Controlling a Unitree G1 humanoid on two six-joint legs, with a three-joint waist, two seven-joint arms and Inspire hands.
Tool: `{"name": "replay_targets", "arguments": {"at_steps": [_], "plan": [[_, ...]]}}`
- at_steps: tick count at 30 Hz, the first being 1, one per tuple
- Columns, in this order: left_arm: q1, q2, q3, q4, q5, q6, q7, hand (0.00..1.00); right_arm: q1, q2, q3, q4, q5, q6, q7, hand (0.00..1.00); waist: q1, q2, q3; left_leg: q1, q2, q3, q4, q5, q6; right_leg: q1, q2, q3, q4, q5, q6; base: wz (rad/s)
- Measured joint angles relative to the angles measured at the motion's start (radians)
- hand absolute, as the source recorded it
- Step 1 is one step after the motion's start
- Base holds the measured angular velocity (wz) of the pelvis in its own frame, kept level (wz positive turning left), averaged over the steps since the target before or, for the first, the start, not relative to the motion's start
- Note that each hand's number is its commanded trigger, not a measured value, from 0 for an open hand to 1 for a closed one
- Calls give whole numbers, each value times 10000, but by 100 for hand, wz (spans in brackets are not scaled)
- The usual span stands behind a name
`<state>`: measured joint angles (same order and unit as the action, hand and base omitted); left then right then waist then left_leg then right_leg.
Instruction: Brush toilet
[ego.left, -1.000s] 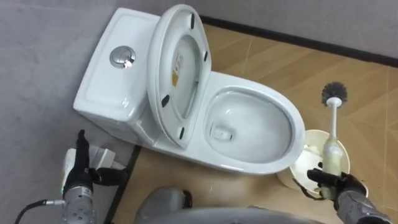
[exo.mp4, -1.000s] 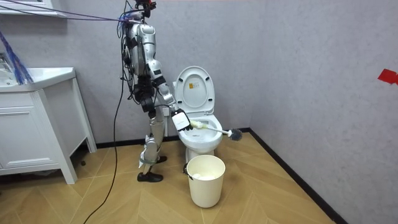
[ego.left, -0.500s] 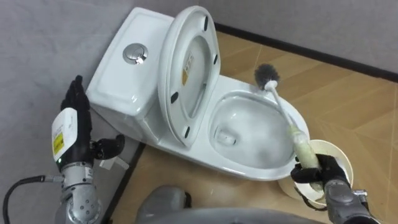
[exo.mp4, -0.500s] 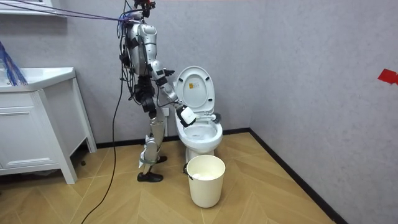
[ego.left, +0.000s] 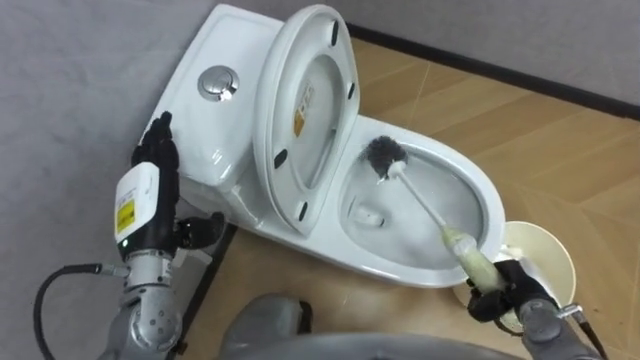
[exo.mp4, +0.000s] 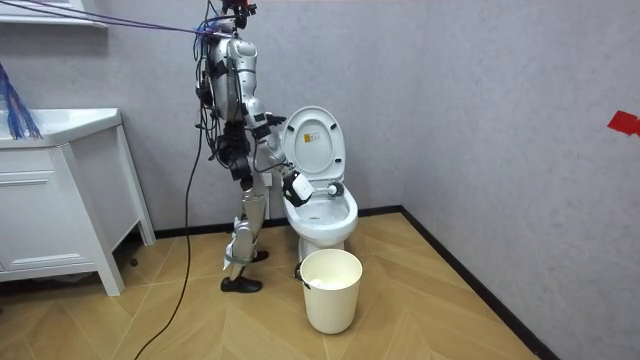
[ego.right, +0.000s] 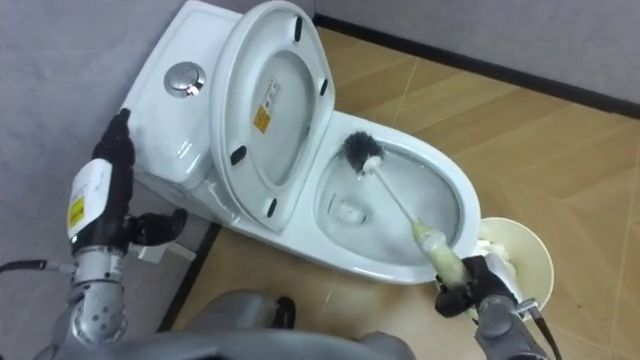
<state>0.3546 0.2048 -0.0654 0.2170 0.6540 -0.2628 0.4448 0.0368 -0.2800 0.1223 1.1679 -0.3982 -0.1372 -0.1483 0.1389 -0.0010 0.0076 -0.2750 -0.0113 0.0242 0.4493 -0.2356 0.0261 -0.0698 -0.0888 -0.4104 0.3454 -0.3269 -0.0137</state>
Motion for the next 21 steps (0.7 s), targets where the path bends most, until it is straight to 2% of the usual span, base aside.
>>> {"name": "replay_targets", "arguments": {"at_steps": [4, 5, 9, 13, 18, 21], "plan": [[-348, 392, -143, 4, 283, 31, -25, 0, 233, -66, 115, 104, -1138, 86, 10, 100, -64, -16, 13, -124, 15, 68, -57, 2, 4, -196, -18, 87, 27, 6, 3, -4], [-393, 467, -153, 23, 406, 33, -26, 0, 243, -76, 115, 258, -1380, 78, 23, 100, -159, -9, 40, -152, 2, 51, -57, 3, 5, -231, -24, 105, 22, 11, 10, -8], [-650, 516, -158, 56, 473, 40, -70, 0, 264, -144, 111, 395, -1564, 181, 215, 100, -358, 13, 24, -576, 19, 55, -8, 9, 9, -709, -56, 162, 215, 18, 1, -2], [-1222, 577, -199, 769, 485, 202, -277, 0, 80, -200, 111, 338, -1558, 291, 221, 100, -539, 2, 36, -833, 15, 192, 4, 21, 23, -1086, -121, 311, 540, 20, -1, -9], [-1653, 590, -209, 1037, 471, 123, -251, 0, -256, -465, 137, 322, -1568, 344, 313, 100, -488, -13, 71, -1320, 10, 264, 187, 45, 65, -1622, -151, 389, 796, 20, -2, -3], [-1922, 700, -348, 1169, 473, 72, -116, 0, -509, -528, 177, 172, -1671, 581, 393, 100, -457, -32, 93, -1698, 86, 269, 386, 45, 67, -1953, -148, 377, 897, 45, -43, -1]]}}
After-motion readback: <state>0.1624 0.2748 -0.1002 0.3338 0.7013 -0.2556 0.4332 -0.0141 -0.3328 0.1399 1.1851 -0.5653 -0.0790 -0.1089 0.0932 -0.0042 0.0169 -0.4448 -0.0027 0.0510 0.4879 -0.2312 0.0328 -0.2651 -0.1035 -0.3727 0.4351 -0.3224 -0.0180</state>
